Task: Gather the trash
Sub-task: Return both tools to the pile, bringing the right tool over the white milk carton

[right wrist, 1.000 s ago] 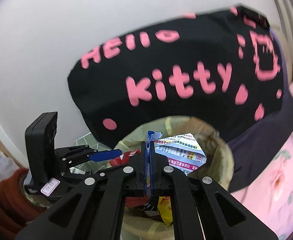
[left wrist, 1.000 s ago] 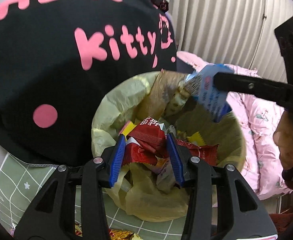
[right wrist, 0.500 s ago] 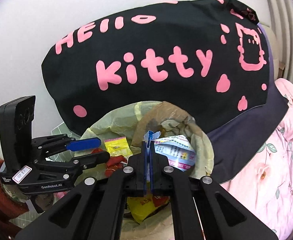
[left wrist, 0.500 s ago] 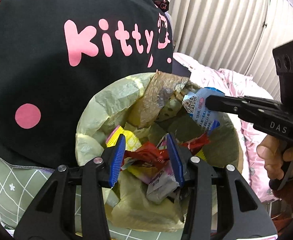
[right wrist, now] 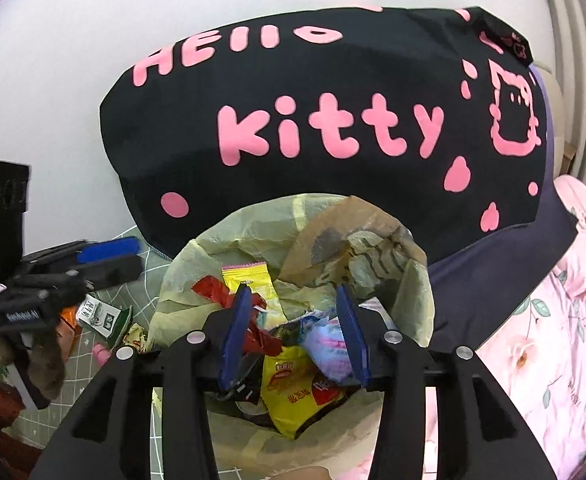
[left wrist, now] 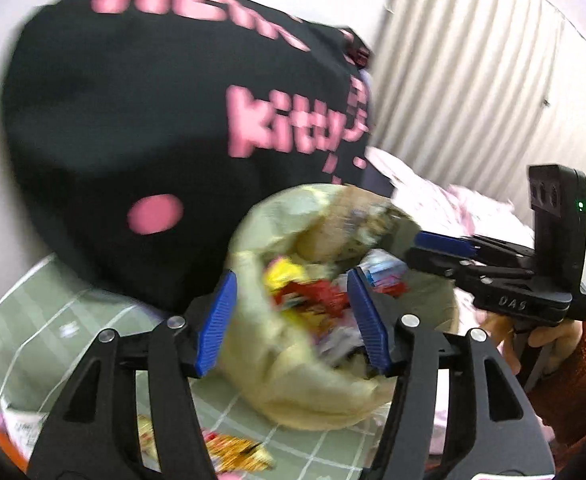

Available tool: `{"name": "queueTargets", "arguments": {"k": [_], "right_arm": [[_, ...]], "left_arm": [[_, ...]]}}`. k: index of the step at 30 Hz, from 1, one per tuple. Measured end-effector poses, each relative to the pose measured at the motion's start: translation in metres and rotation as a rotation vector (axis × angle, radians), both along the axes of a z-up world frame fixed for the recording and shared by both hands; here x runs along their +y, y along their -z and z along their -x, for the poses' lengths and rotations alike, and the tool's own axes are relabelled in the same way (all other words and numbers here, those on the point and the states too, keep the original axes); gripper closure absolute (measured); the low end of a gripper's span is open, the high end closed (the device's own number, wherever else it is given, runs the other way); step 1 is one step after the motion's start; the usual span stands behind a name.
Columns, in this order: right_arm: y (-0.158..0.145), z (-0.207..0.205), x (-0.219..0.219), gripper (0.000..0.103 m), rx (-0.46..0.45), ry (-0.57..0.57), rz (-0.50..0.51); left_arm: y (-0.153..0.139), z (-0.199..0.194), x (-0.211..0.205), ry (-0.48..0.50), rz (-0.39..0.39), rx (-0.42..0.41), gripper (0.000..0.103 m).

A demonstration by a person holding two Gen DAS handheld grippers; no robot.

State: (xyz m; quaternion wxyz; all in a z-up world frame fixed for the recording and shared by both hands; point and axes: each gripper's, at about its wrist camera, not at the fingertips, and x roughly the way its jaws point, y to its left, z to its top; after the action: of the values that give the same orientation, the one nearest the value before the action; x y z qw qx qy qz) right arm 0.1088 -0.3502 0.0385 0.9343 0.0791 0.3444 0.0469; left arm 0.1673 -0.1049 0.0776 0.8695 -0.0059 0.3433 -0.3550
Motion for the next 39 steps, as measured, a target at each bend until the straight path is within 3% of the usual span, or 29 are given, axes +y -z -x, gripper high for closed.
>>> {"name": "queueTargets", "arguments": {"k": [7,15,23,27,30,34,39], "right_arm": [[-0.024,-0.006,0.045,0.061,-0.090,-0.098,0.040],[-0.019,-0.030,0.131,0.059,-0.085,-0.326,0.013],[0.016,-0.048,0.225,0.057,0.005,-0.553,0.015],[0.031,-0.056,0.268,0.057,0.030,-0.687,0.022],[0.045,-0.064,0.307,0.057,0.043,-0.793,0.086],[0.072,-0.078,0.351,0.057,0.109,-0.893,0.214],[0.089,-0.091,0.369,0.057,0.169,-0.958,0.262]], "left_arm": [[0.013,0.018,0.097,-0.308,0.003,-0.018,0.048],[0.056,0.055,0.209,-0.586,-0.045,0.073,0.048],[0.107,0.081,0.268,-0.736,-0.160,0.187,0.048],[0.115,0.102,0.294,-0.789,-0.175,0.199,0.048],[0.114,0.115,0.310,-0.826,-0.183,0.201,0.048],[0.105,0.129,0.326,-0.839,-0.142,0.203,0.048],[0.079,0.140,0.334,-0.781,-0.036,0.132,0.048]]}}
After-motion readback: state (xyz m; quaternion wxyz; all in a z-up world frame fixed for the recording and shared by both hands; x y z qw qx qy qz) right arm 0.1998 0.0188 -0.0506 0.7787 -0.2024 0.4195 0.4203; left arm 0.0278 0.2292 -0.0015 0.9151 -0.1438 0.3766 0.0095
